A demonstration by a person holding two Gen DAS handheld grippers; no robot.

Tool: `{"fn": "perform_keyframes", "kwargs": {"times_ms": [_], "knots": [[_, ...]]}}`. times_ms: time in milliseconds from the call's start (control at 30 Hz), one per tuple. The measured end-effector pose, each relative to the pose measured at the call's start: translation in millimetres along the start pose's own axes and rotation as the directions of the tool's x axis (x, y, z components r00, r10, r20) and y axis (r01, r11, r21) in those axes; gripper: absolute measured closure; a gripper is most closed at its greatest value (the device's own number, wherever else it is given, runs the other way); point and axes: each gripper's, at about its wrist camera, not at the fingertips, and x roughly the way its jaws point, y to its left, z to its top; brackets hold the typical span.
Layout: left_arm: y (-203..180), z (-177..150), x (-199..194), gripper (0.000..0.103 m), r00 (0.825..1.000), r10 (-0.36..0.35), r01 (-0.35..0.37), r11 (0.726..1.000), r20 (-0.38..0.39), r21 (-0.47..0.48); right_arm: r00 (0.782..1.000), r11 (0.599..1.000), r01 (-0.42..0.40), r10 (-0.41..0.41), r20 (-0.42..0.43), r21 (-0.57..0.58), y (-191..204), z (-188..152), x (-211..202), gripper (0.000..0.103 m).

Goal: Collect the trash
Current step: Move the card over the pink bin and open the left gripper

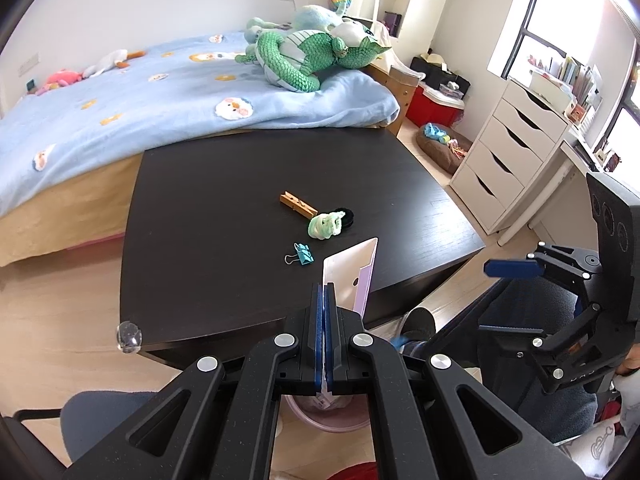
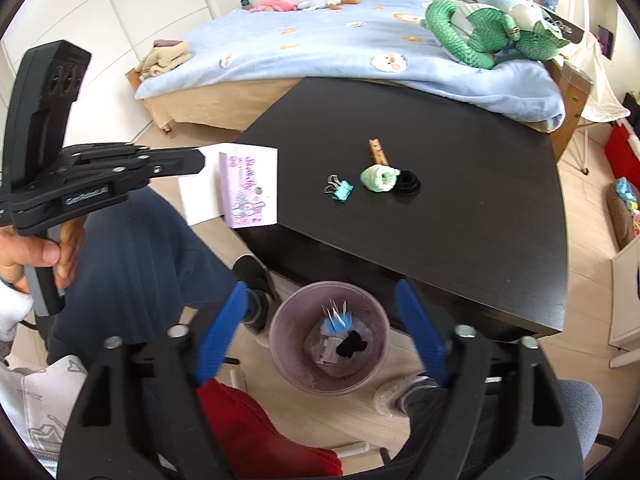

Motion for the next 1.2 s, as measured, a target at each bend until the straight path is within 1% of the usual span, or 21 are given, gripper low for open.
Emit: {"fn": "perform_keyframes", "kwargs": {"times_ms": [167, 367, 467, 833, 1067, 1167, 1200], "knots": [[-3, -2, 3, 0.103, 1.000, -0.006, 0.006, 1.000, -0.009, 0.016, 1.000, 0.999, 0.020, -0.020, 0.024, 0.033, -7, 2, -5, 0.010], [-8, -2, 4, 0.103, 1.000, -0.015, 0.016, 0.999, -0.015, 0.036, 0.998, 0.997, 0.038, -0.041, 0.038, 0.074, -16, 3, -10, 0.006], [-11, -3, 4, 0.103, 1.000, -0.018, 0.019, 0.998, -0.018, 0.055, 0.998, 0.996, 0.041, -0.044, 0.042, 0.085, -19, 4, -12, 0.006], [-29, -7, 9, 0.103, 0.999, -0.032, 0.037, 0.992, -0.043, 0.119, 0.993, 0.985, 0.095, -0.104, 0.060, 0.144, -38, 0, -24, 0.006], [-34, -7, 12, 0.103, 0.997, -0.046, 0.053, 0.990, -0.054, 0.134, 0.992, 0.981, 0.093, -0.105, 0.065, 0.169, -44, -3, -25, 0.006], [-35, -7, 13, 0.102, 0.997, -0.053, 0.061, 0.989, -0.059, 0.137, 0.992, 0.981, 0.092, -0.105, 0.067, 0.173, -44, -3, -25, 0.006], [-36, -7, 13, 0.098, 0.997, -0.057, 0.065, 0.989, -0.059, 0.137, 0.992, 0.981, 0.092, -0.105, 0.067, 0.173, -44, -3, -25, 0.006]]}}
